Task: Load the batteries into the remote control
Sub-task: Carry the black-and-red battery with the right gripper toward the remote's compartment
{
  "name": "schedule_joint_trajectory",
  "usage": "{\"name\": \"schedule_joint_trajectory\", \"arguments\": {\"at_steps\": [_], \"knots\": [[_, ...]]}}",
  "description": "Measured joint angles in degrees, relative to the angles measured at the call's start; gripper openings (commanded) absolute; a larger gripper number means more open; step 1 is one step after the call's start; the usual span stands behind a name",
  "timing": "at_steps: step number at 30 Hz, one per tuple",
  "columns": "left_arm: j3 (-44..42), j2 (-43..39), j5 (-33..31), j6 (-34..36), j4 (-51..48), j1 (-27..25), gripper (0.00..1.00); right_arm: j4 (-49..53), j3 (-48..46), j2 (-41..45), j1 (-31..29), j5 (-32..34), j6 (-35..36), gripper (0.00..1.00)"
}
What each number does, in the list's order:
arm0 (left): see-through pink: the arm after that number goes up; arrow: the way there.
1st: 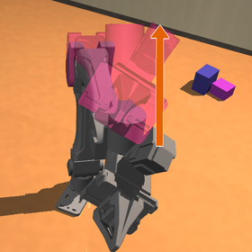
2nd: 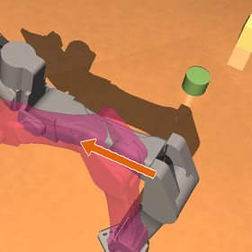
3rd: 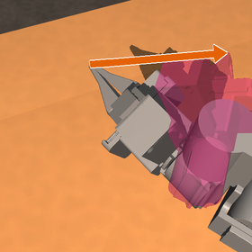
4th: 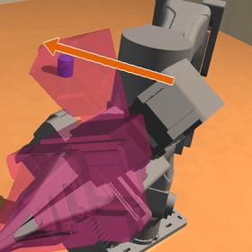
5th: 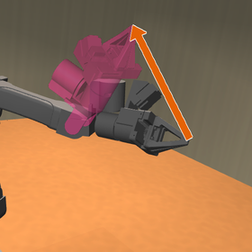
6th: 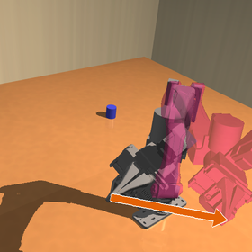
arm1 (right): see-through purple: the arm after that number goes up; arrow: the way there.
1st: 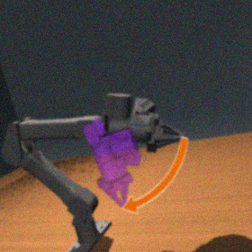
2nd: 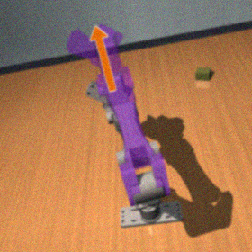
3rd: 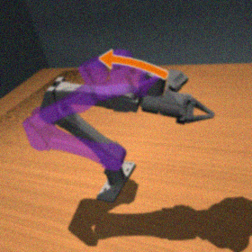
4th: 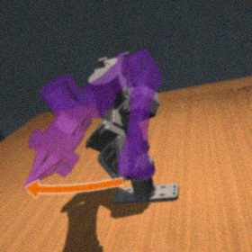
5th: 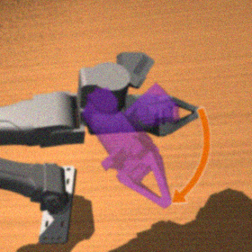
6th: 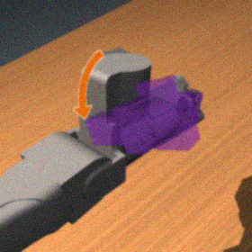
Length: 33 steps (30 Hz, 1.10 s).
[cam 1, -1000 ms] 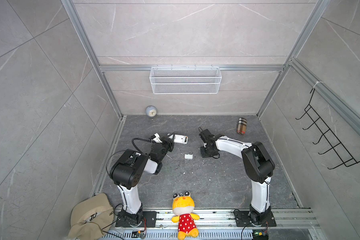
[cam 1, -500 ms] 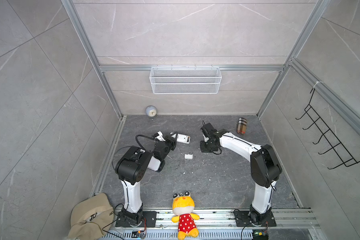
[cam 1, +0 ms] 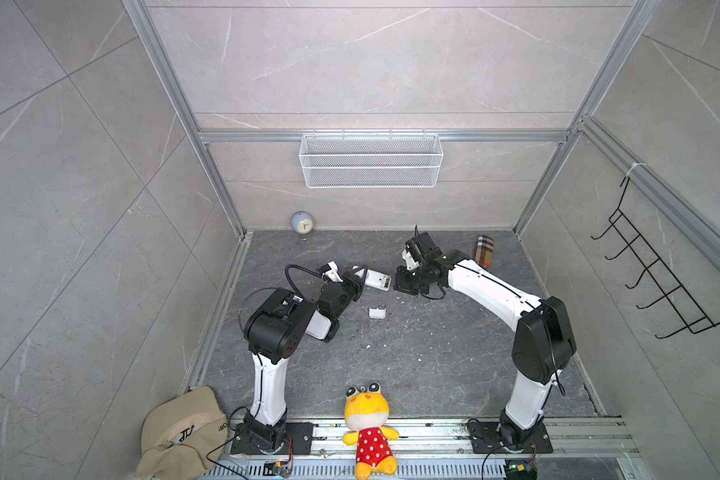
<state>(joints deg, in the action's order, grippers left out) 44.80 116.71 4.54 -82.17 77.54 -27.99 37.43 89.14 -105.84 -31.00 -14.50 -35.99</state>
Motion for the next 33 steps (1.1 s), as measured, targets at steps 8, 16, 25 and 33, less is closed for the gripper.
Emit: {"name": "schedule_joint_trajectory", "arguments": {"at_steps": [8, 16, 25, 33], "knots": [[0.4, 0.3, -0.1, 0.2, 0.1, -0.2, 0.02, -4.3, 0.1, -1.1, 0.0, -6.9, -5.5, 0.12], [0.7, 0.7, -0.1, 0.2, 0.1, -0.2, 0.02, -7.8, 0.1, -3.8, 1.0, -11.9, -9.7, 0.12], [0.9, 0.7, 0.0, 0.2, 0.1, -0.2, 0.02, -9.5, 0.1, -5.7, 3.4, -15.3, -11.9, 0.11], [1.2, 0.7, 0.1, 0.2, 0.1, -0.2, 0.02, -11.0, 0.1, -6.4, 3.9, -17.2, -13.3, 0.11]]}}
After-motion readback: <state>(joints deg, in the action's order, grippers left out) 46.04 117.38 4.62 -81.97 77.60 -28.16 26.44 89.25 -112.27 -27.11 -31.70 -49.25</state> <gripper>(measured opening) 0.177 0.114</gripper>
